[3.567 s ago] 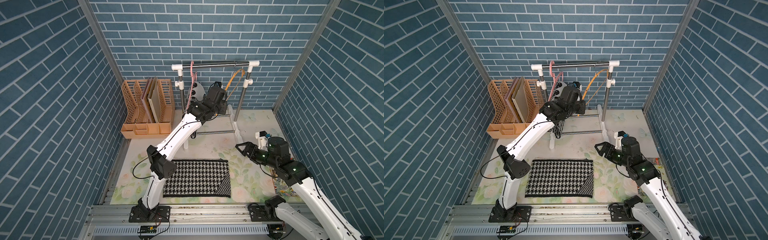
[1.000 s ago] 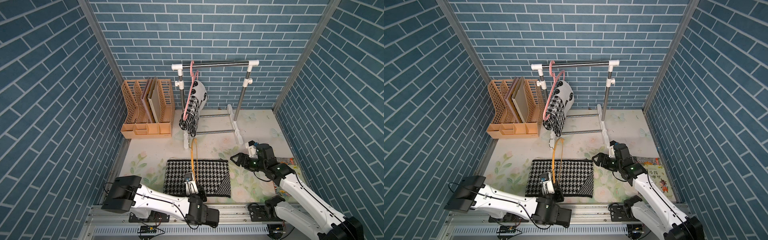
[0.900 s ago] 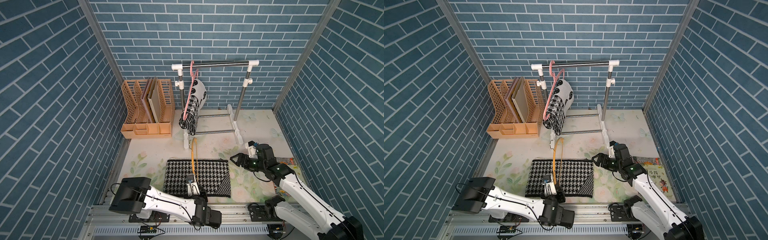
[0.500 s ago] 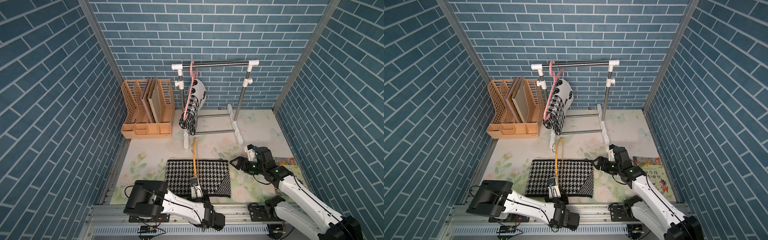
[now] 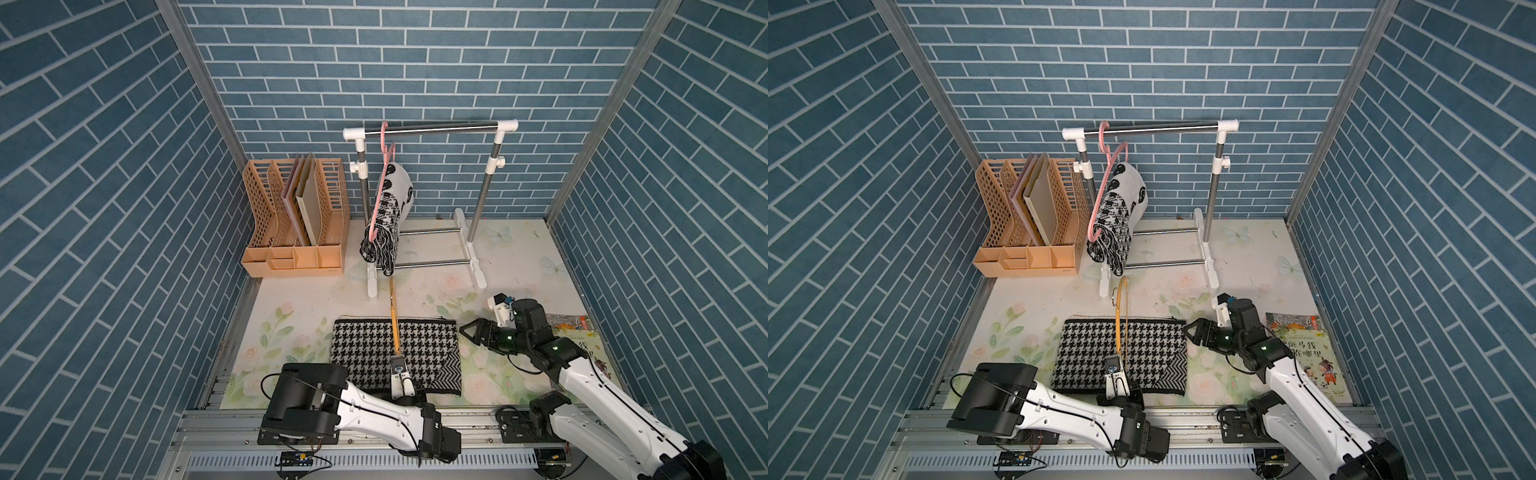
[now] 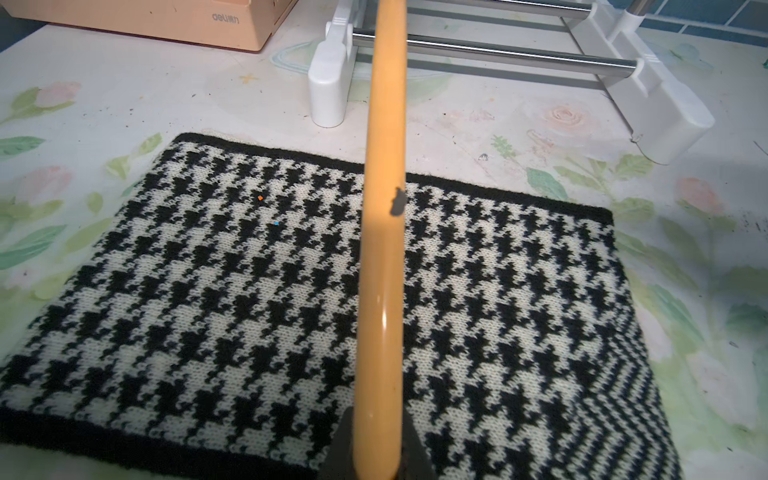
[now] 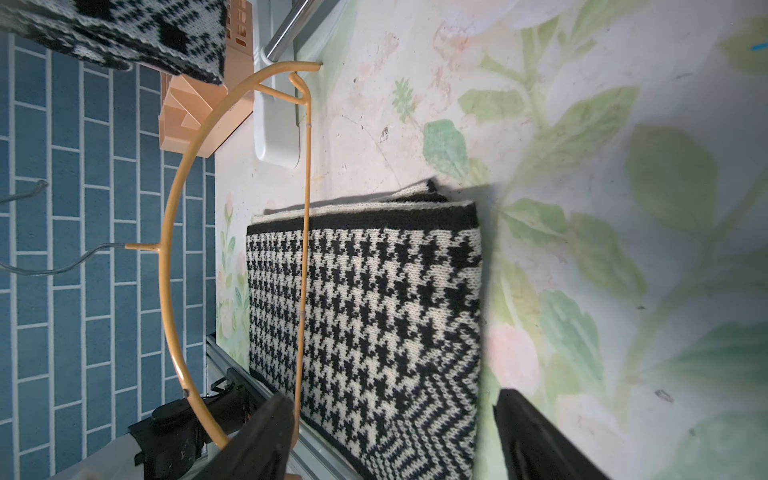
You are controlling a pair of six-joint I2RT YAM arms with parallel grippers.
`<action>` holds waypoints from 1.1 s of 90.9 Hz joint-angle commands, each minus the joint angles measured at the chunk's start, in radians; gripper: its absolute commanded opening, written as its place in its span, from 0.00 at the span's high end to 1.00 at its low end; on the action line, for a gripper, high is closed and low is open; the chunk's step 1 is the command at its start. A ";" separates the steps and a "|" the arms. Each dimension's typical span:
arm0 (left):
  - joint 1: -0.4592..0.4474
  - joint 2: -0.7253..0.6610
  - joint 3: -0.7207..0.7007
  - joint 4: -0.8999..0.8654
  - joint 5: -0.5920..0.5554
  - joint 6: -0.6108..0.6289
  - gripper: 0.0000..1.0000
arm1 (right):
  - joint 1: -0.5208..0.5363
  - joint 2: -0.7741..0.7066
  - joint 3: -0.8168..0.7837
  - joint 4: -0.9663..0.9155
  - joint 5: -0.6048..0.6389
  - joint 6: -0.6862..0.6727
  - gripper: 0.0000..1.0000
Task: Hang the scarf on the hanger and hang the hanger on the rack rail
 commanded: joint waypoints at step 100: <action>-0.651 -0.148 -0.152 0.108 0.019 -0.507 1.00 | 0.190 0.420 -0.126 0.326 -0.018 0.098 0.41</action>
